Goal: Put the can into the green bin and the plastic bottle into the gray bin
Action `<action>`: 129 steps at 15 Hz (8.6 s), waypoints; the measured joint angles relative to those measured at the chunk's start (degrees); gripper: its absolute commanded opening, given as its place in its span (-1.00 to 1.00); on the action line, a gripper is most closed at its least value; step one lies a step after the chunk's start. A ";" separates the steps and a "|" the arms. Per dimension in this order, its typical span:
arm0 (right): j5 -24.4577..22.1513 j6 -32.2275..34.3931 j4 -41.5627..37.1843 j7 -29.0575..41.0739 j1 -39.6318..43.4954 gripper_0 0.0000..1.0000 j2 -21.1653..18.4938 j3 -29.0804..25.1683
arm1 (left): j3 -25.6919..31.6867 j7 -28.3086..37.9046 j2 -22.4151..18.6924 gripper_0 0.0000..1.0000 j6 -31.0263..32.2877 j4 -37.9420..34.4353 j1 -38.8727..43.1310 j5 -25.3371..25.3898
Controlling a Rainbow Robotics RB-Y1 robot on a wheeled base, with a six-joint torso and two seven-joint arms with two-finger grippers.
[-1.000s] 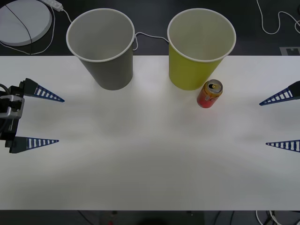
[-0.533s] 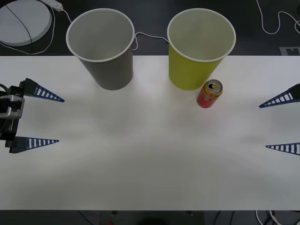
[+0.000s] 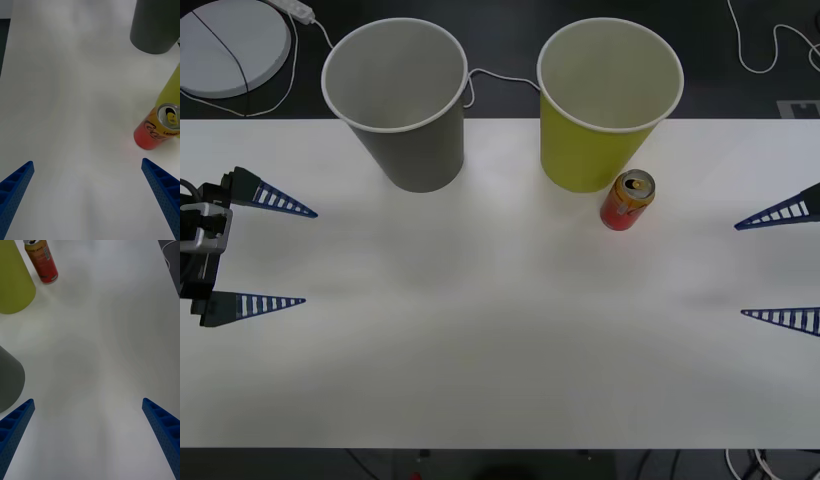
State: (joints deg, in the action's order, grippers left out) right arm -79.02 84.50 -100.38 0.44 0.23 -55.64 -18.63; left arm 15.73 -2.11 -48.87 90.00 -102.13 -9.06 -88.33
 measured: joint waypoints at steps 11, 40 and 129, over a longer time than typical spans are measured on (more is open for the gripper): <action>2.25 -39.72 -17.32 22.57 21.38 1.00 -6.36 7.90 | 0.00 0.00 0.00 1.00 0.00 0.00 0.00 0.00; -18.31 -123.53 5.72 63.20 -20.89 1.00 -15.51 87.70 | 0.00 0.00 0.00 1.00 0.00 0.00 0.00 0.00; -18.53 5.52 -15.17 71.92 -32.16 -1.00 -14.04 10.59 | 0.00 0.00 0.00 1.00 0.00 0.00 0.00 0.00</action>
State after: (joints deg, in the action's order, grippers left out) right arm -97.55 90.02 -115.55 72.35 -31.93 -69.68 -8.04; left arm 15.73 -2.11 -48.87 90.00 -102.13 -9.05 -88.33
